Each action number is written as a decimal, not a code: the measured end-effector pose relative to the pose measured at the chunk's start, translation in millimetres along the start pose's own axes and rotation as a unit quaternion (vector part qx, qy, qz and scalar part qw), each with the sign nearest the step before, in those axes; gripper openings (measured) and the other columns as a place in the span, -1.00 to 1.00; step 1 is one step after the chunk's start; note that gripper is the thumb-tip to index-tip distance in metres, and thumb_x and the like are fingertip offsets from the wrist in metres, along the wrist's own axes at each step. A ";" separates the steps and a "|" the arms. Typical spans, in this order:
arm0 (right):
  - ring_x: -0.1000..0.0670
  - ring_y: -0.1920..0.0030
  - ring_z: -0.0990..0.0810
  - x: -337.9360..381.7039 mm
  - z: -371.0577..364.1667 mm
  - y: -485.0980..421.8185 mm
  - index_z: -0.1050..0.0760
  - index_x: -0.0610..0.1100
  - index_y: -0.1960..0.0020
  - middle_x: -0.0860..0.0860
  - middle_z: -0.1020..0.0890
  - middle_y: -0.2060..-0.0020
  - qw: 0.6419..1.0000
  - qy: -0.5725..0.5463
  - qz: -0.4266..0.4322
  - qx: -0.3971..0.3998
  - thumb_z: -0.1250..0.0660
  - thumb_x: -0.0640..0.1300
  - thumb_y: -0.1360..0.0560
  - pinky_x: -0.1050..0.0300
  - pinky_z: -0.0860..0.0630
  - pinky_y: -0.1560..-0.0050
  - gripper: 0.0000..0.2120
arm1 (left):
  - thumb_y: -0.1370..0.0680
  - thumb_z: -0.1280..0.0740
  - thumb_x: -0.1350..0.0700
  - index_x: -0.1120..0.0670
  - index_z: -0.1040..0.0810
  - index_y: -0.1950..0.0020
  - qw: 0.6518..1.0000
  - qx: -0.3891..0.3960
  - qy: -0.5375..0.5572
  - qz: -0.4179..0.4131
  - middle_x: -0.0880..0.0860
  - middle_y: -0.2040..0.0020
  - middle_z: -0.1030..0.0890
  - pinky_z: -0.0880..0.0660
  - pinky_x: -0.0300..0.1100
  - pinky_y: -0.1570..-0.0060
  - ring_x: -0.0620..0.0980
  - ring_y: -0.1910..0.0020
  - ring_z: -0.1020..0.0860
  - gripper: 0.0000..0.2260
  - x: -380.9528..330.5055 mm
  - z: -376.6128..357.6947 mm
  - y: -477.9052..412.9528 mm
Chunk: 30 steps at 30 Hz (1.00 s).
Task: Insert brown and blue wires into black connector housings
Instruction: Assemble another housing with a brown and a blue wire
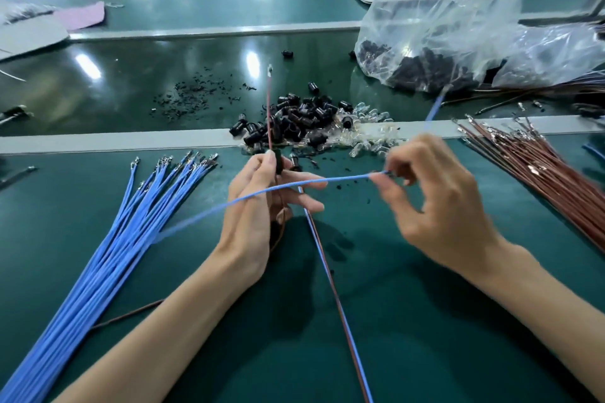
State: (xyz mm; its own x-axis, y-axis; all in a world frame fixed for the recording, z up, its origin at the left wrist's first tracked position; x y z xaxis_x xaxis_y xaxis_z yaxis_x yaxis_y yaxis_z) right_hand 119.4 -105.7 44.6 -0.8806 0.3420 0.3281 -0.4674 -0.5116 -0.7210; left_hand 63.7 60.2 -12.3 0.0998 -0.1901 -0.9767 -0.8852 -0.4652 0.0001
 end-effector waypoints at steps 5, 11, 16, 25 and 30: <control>-0.04 0.22 -0.38 -43.2 11.8 8.7 -0.37 -0.19 0.18 0.01 -0.38 0.23 0.987 0.004 -0.141 -0.073 -0.28 -0.21 -0.46 0.13 -0.33 0.16 -0.91 | -0.48 -0.07 -0.10 0.05 -0.23 0.16 0.994 0.106 0.002 0.017 0.12 0.21 -0.70 -0.10 -0.09 0.39 0.03 0.50 -0.58 -0.78 -6.4 -11.3 6.4; -0.11 0.05 -0.38 -66.9 14.6 16.9 -0.33 -0.16 0.15 -0.04 -0.35 0.10 0.954 0.005 -0.284 -0.097 -0.17 -0.17 -0.42 0.12 -0.29 0.00 -0.94 | -0.52 -0.08 -0.05 0.05 -0.26 0.15 0.994 0.105 0.036 -0.007 0.07 0.28 -0.68 -0.22 -0.14 0.39 -0.02 0.55 -0.48 -0.82 -8.8 -8.7 5.0; -0.06 -0.08 -0.43 -75.2 16.9 19.1 -0.37 -0.15 0.00 -0.05 -0.29 0.01 0.940 0.027 -0.318 -0.123 -0.21 -0.24 -0.52 0.06 -0.35 -0.13 -0.93 | -0.53 -0.18 -0.02 0.09 -0.37 0.14 0.988 0.132 0.076 -0.012 0.06 0.30 -0.66 -0.37 -0.33 0.49 -0.06 0.53 -0.45 -0.81 -8.2 -7.1 4.5; 0.08 0.07 -0.65 -38.9 -5.8 7.6 -0.36 -0.03 -0.34 0.04 -0.38 -0.23 0.977 -0.170 -0.131 0.001 -0.22 -0.19 -0.53 0.18 -0.59 0.03 -0.62 | -0.55 -0.19 0.08 0.08 -0.53 0.17 0.971 0.180 -0.125 -0.091 -0.08 0.26 -0.59 -0.37 -0.34 0.30 -0.09 0.39 -0.43 -0.82 -7.4 -21.8 16.5; -0.02 -0.09 -0.56 2.2 -33.2 18.8 -0.38 -0.17 -0.38 -0.10 -0.50 -0.17 0.978 -0.090 0.083 0.172 -0.27 -0.16 -0.55 0.11 -0.50 -0.17 -0.59 | -0.55 -0.21 0.11 0.15 -0.51 0.13 0.941 0.218 -0.214 -0.143 0.27 0.28 -0.47 -0.32 -0.01 0.35 0.13 0.38 -0.34 -0.85 -10.8 -37.1 28.9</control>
State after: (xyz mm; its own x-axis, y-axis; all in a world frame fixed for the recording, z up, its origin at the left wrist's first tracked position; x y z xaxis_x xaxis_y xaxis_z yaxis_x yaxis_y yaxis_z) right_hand 111.3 -88.4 11.5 -0.9315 0.1035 0.3488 -0.2889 -0.7932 -0.5361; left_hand 53.9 16.7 6.3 0.2525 0.2989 -0.9202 -0.9617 -0.0274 -0.2728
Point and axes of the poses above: each hand's wrist, its own y-axis away from the middle knuckle, its own z-axis out of the back of the hand, x = y × z, the point moved 7 cm from there along -y, towards the middle knuckle
